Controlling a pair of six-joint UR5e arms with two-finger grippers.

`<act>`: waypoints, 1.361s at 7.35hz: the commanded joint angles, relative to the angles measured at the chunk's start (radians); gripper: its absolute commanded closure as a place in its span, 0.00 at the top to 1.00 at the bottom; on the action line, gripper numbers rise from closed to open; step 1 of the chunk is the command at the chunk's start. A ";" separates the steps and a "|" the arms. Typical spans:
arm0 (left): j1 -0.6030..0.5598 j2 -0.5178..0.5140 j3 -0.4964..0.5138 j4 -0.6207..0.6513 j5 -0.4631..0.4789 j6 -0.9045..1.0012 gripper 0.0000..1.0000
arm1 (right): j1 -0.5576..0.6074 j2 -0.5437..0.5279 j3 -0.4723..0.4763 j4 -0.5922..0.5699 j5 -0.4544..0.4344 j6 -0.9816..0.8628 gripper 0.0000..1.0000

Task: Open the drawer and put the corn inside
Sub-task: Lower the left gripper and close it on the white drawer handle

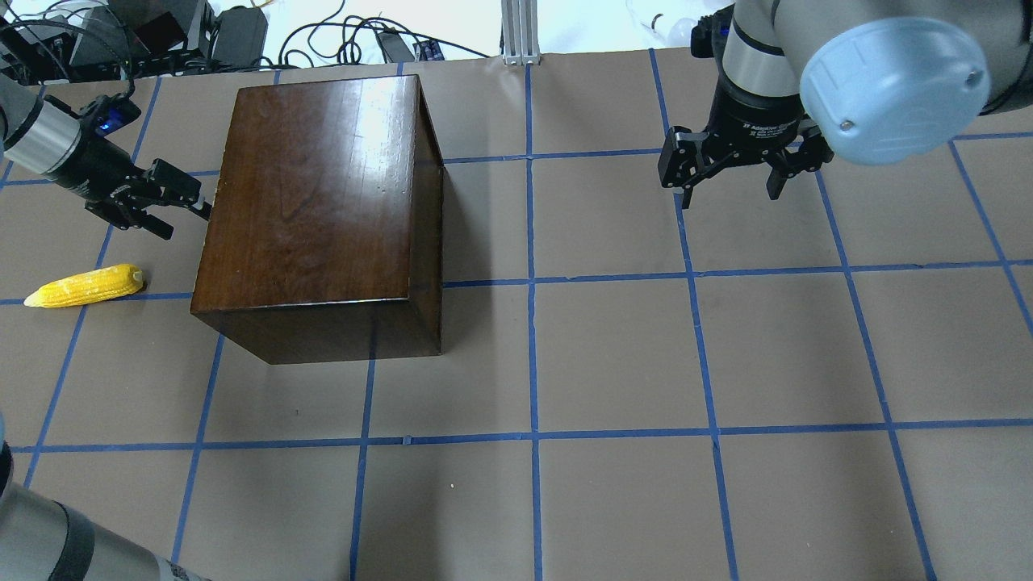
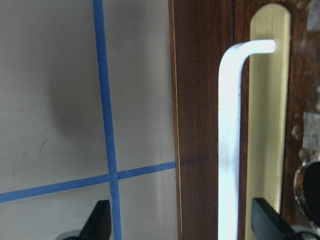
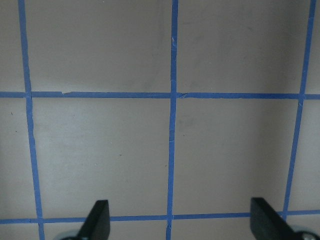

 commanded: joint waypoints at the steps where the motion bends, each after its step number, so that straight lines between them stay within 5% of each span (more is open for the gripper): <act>1: -0.001 -0.008 -0.002 0.001 0.000 -0.046 1.00 | 0.000 0.000 0.000 0.000 0.000 0.000 1.00; 10: -0.004 -0.037 0.000 0.036 0.004 0.119 1.00 | 0.000 0.000 0.000 0.000 0.000 0.000 1.00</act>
